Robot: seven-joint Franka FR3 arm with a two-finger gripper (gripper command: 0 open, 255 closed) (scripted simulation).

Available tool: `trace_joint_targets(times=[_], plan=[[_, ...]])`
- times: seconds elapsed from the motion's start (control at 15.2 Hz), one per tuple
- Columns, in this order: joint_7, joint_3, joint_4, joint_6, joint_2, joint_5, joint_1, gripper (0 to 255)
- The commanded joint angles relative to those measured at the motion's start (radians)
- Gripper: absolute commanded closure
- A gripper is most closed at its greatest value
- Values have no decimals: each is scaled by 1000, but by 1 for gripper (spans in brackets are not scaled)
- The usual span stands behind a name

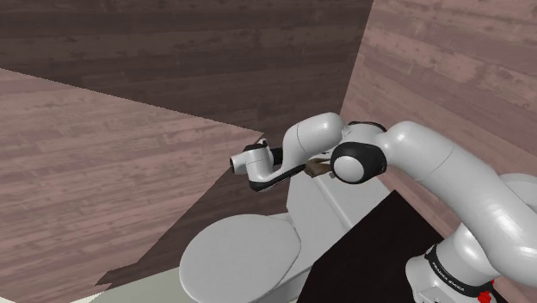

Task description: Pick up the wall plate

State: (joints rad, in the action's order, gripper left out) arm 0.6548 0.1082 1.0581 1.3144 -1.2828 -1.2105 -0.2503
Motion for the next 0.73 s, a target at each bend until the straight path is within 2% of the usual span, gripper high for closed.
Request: trace_joint_targets(times=[0.0,0.2,0.66], plan=[[0,0,1,0,-1,0,1,255],[0,0,1,0,0,0,1,255],[-8,5,90,-8,100,1,7,255]])
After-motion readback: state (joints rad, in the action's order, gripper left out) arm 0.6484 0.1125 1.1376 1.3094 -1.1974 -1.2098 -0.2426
